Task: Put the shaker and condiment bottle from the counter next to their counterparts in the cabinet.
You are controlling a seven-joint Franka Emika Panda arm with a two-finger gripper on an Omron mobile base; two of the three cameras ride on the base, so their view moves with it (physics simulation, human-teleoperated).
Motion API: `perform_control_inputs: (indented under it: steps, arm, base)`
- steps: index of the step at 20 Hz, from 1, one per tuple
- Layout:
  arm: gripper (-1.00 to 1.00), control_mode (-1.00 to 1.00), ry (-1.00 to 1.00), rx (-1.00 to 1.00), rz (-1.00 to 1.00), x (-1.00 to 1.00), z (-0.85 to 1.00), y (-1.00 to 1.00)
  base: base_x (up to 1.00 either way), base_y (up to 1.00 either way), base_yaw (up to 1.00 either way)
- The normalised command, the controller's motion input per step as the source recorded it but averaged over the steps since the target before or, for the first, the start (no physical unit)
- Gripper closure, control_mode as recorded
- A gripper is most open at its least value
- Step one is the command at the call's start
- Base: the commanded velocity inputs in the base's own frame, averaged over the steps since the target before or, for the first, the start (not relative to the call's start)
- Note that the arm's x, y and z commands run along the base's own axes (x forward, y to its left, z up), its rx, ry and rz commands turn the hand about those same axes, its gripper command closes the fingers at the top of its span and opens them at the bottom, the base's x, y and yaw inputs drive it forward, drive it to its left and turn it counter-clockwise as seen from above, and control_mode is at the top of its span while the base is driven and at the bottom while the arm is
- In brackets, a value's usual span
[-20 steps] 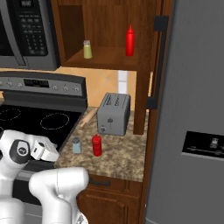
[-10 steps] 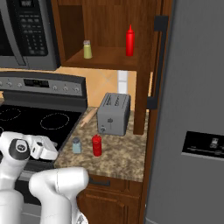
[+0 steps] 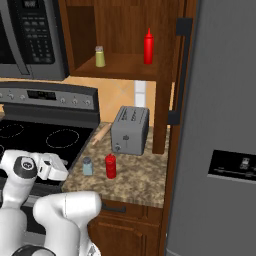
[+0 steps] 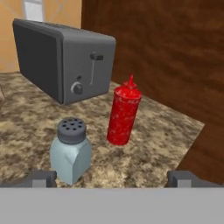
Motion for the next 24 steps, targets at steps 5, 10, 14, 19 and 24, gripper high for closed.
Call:
perform_control_inputs:
  steps: [5, 10, 14, 19, 24]
  arm:
    - [-1.00, -1.00, -0.09, 0.00, 0.00, 0.01, -0.20, 0.00]
    - [-1.00, -1.00, -0.09, 0.00, 0.00, 0.05, -0.11, -0.08]
    - [-1.00, -1.00, -0.07, 0.00, 0.00, 0.01, -0.02, -0.13]
    - [-1.00, -1.00, 0.00, 0.00, 0.00, 0.03, 0.00, -0.09]
    - [-1.00, -1.00, 0.00, 0.00, 0.00, 0.20, 0.00, -0.14]
  base:
    - [0.00, 0.00, 0.00]
    - [0.00, 0.00, 0.00]
    - [0.00, 0.00, 0.00]
    - [0.00, 0.00, 0.00]
    - [0.00, 0.00, 0.00]
